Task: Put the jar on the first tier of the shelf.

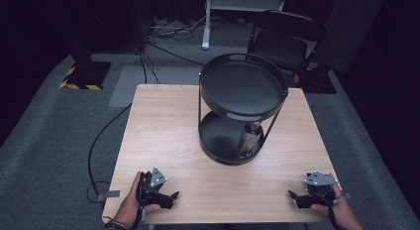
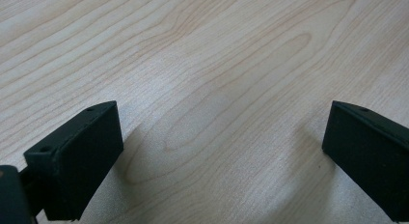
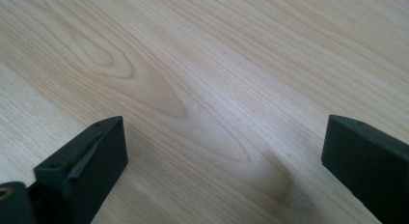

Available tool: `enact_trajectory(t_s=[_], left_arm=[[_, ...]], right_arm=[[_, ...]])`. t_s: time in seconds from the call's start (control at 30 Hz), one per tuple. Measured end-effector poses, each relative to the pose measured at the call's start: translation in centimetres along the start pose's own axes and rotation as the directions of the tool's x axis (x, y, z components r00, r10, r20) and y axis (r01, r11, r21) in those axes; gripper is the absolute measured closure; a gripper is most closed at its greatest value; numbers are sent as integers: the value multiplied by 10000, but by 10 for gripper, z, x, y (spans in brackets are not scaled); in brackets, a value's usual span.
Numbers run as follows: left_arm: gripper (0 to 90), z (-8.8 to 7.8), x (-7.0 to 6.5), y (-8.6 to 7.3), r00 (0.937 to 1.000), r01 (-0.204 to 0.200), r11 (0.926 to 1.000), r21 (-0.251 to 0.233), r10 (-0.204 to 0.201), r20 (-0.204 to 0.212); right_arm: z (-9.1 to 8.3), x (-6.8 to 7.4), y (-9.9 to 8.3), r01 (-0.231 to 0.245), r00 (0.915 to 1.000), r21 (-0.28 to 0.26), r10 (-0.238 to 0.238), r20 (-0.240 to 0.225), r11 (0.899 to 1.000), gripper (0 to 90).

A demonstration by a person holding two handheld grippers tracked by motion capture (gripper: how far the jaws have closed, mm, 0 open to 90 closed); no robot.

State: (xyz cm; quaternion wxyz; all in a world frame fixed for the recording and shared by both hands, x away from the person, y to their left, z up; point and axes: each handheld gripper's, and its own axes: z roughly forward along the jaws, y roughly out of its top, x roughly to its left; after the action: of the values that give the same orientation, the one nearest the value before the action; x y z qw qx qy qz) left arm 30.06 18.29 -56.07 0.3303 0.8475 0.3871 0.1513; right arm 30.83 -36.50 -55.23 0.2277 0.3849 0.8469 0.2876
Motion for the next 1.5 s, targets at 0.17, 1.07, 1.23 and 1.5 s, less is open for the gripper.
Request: enact_trajectory(t_s=[0.17,1.07,1.23,1.5], left_arm=[[4,0,0,0,10000,1,10000,-4,-1,3],[4,0,0,0,10000,-6,10000,-1,6,8],[4,0,0,0,10000,-4,10000,-3,4,11],[4,0,0,0,10000,-7,10000,-3,7,11]], right_arm=[[1,-5,-7,-674,9973,-238,666,-324,9974,6],[4,-13,-16,-1474,9855,-423,1431,-917,9882,0],[4,-13,-15,-1485,9854,-431,1441,-905,9880,0],[4,-13,-15,-1481,9855,-435,1437,-906,9880,0]])
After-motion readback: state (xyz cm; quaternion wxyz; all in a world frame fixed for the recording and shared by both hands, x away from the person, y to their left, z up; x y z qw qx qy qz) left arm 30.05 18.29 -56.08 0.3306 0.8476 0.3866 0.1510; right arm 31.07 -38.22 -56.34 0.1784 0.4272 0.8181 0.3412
